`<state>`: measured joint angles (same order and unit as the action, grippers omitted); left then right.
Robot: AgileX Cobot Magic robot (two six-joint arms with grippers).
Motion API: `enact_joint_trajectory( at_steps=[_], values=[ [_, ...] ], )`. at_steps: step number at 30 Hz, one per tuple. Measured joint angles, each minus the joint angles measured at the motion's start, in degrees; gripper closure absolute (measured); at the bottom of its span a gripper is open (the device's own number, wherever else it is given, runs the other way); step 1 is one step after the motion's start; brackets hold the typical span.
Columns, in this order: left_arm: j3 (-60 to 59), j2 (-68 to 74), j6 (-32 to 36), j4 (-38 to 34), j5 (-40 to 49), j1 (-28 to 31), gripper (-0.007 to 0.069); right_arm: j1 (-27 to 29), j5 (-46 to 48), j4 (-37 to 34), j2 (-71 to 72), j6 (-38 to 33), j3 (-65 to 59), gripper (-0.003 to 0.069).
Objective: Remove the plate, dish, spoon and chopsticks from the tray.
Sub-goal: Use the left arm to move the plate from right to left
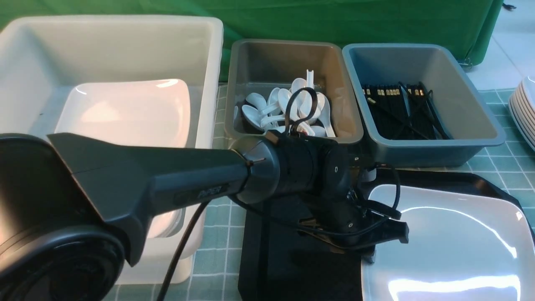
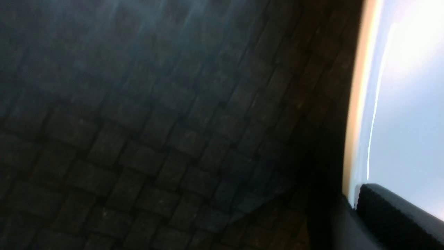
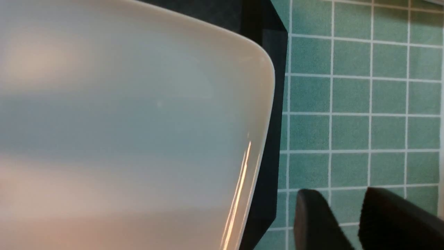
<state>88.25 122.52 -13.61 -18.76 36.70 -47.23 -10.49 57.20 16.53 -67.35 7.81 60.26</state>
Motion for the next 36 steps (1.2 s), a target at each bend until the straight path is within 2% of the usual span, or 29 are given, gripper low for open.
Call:
enact_joint_trajectory(
  at_steps=[7, 14, 18, 36],
  values=[
    [0.00, -1.19, 0.45, 0.36, 5.04, 2.45, 0.0565, 0.00, 0.00, -0.11, 0.00, -0.21, 0.00, 0.0418],
    [-0.06, -7.43, 2.92, 4.20, 11.95, 7.93, 0.0595, 0.00, -0.42, -0.11, 0.00, -0.35, 0.00, 0.0418],
    [-0.13, -9.03, 3.60, 4.58, 13.42, 8.30, 0.0603, 0.00, -1.15, -0.19, 0.00, -0.40, 0.00, 0.0418],
    [-5.66, -12.35, 4.89, 4.35, 12.87, 8.71, 0.0597, 0.00, -1.49, -1.03, 0.00, -1.08, 0.00, 0.0417]
  ],
)
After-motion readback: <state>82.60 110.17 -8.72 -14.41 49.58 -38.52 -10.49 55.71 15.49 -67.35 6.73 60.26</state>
